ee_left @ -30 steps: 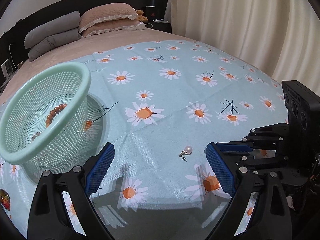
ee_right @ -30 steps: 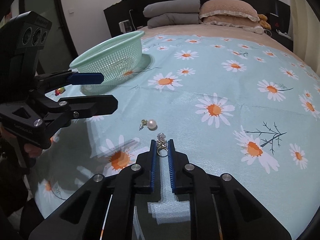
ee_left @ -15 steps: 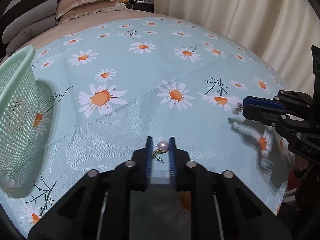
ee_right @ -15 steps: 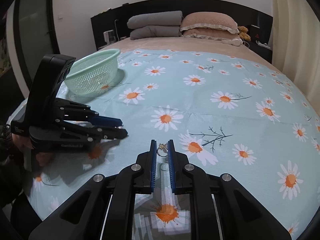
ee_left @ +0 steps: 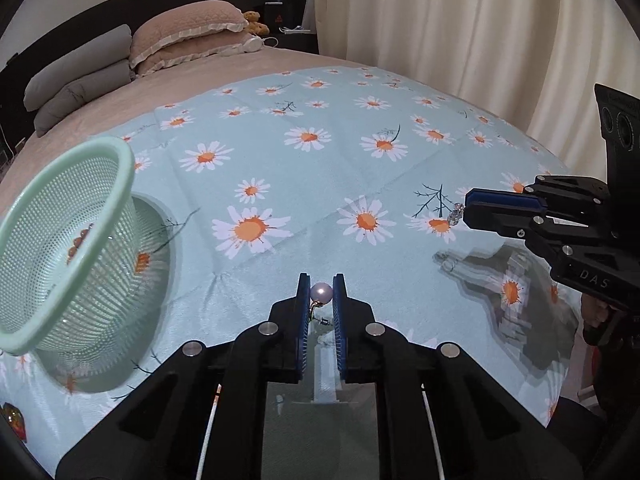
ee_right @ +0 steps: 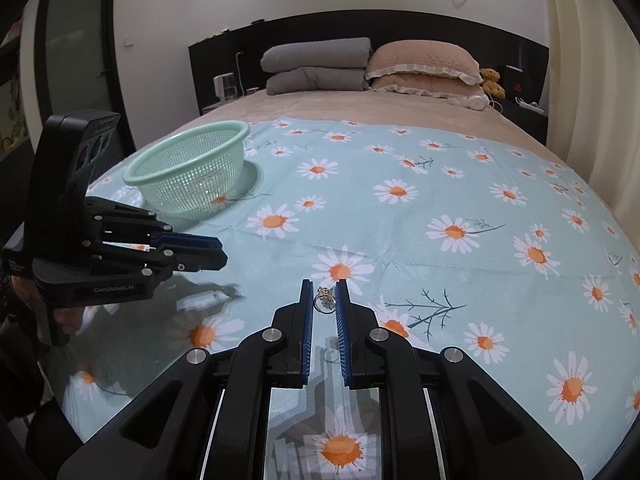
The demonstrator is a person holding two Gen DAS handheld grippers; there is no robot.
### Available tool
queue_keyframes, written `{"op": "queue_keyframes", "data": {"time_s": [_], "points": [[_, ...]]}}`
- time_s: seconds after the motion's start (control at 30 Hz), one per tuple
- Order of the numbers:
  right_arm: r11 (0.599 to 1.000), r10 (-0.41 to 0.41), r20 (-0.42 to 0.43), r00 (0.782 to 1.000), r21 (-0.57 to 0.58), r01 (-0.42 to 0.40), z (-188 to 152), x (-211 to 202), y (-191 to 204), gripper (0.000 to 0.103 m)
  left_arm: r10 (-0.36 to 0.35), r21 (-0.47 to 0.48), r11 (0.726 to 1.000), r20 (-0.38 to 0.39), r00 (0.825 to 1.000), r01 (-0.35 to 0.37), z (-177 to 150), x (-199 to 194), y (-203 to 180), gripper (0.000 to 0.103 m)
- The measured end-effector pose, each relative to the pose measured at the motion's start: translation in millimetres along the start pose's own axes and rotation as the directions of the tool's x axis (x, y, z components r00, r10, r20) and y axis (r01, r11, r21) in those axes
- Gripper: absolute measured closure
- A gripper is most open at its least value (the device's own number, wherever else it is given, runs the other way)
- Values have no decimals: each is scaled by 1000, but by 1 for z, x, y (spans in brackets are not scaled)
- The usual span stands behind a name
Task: Organize jewelry
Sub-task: 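Carry both items over the green basket and open both tools to drop them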
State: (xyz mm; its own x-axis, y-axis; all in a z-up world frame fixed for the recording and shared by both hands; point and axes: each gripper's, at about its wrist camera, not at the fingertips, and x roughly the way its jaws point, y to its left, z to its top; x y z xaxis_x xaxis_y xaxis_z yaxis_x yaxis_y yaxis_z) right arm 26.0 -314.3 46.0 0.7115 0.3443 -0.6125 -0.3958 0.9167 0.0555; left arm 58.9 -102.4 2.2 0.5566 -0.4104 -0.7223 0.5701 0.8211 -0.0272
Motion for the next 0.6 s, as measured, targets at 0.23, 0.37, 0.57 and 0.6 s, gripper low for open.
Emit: {"op": "queue_keyframes", "data": {"time_s": [0.23, 0.37, 0.57, 0.6], "points": [[997, 71, 50, 996, 0, -72, 32, 3, 17, 92, 99, -27, 995, 68, 993, -97, 9, -41, 30, 91], [993, 120, 94, 988, -26, -118, 60, 9, 36, 92, 162, -69, 985, 102, 982, -155, 9, -62, 52, 91], [980, 189, 139, 972, -88, -178, 107, 24, 66, 92, 252, -139, 962, 130, 959, -234, 6, -86, 92, 91], [977, 201, 142, 969, -93, -190, 113, 28, 71, 92, 262, -148, 959, 132, 956, -243, 5, -89, 99, 91]]}}
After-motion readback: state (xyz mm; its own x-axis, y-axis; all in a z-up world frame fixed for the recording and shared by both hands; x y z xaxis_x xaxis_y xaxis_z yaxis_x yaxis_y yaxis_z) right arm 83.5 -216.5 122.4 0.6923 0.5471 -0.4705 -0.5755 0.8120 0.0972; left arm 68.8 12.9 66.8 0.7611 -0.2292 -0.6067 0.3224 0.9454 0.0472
